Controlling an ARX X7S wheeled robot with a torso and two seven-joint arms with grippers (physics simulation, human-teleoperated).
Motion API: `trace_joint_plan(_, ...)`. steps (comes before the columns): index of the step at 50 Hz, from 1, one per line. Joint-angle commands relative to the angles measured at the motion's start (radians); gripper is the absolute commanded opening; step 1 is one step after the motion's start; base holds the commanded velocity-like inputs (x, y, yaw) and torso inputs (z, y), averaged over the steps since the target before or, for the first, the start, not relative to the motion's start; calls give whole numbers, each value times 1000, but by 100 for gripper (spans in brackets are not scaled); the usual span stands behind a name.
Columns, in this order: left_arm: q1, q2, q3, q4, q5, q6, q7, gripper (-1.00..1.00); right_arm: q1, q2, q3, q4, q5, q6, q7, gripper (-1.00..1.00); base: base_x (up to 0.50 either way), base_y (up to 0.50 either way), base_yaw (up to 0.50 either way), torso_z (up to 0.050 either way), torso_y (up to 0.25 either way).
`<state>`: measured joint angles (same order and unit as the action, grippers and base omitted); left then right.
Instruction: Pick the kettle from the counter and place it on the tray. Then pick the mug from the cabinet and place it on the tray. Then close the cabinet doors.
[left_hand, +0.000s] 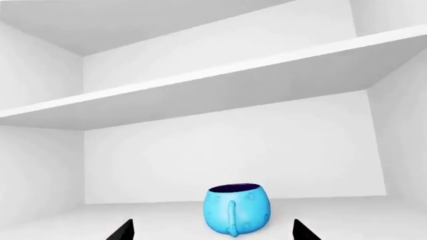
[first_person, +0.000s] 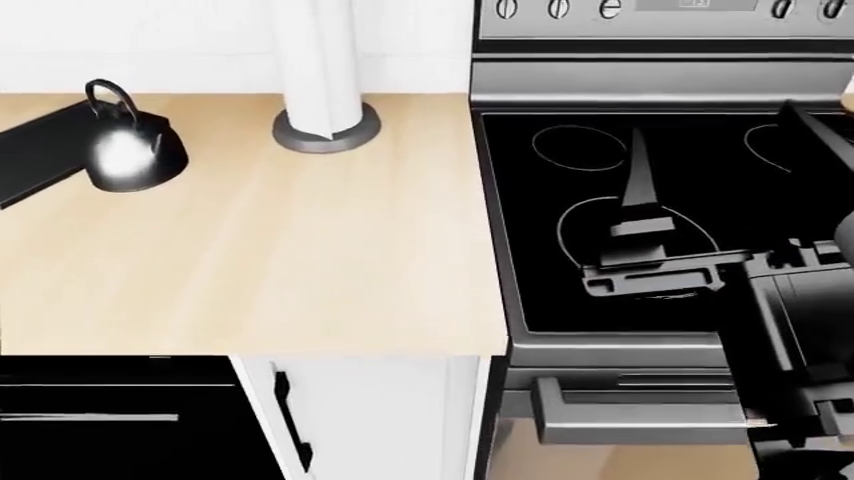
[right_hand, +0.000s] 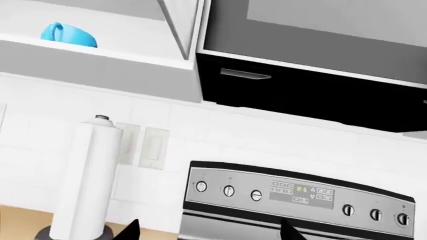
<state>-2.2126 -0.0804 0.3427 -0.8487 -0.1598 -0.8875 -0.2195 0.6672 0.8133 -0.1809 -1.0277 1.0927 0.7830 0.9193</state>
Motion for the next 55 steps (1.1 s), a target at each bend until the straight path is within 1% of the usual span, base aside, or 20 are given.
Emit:
trace_joint_plan(1,-27,-11,5,-51,1,20,-2,100,59,66,-51,-8,67,-20,70,100,500,0,0,0,0)
trace_joint_plan(10,-29,-12,7,-62,-4,27,3,100,75,70,-79,-4,66,-28,78,100,500,0,0,0,0)
trace_joint_plan(36,6,-32,18,-59,-3,24,-14,100,48,73,-131,16,1,-67,57,100,500,0,0,0,1)
trace_joint_plan(44,-8,-32,34,-141,18,-4,-44,100,31,71,-145,23,-28,-80,49,100,23,0,0,0,2)
trace_joint_plan(48,7,-34,36,-170,21,-32,-55,100,27,71,-149,25,-35,-85,47,100,0,0,0,0,0)
trace_joint_plan(55,69,-43,39,-109,3,-108,-37,100,23,66,-161,31,-47,-91,42,100,0,0,0,0,0)
